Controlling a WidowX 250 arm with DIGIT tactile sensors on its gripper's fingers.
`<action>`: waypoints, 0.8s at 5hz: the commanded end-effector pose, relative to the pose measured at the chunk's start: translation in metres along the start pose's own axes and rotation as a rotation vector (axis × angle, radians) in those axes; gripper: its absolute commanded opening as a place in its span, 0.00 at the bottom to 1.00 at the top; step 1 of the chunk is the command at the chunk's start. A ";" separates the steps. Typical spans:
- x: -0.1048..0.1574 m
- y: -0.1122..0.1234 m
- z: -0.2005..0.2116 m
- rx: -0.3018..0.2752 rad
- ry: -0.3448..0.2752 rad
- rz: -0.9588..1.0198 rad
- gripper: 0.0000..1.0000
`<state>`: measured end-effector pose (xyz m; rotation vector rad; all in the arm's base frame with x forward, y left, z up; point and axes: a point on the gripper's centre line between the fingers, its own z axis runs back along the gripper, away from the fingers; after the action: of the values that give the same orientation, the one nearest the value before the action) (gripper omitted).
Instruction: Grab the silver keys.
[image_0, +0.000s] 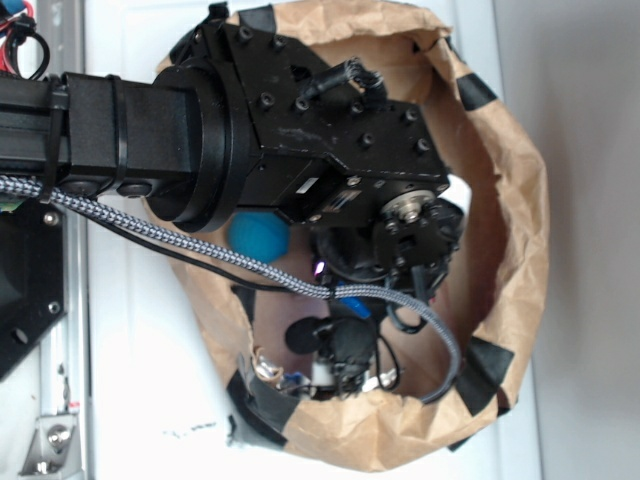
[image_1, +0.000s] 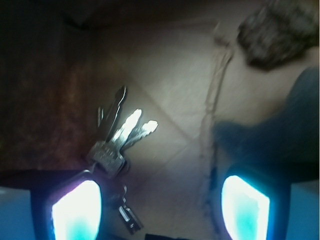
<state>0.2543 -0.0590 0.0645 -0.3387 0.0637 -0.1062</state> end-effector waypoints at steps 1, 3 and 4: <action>-0.019 -0.028 0.005 -0.067 0.035 -0.121 1.00; -0.017 -0.033 -0.015 -0.097 0.029 -0.125 1.00; -0.016 -0.033 -0.022 -0.107 0.031 -0.140 1.00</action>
<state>0.2356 -0.0863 0.0452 -0.4465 0.0938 -0.1905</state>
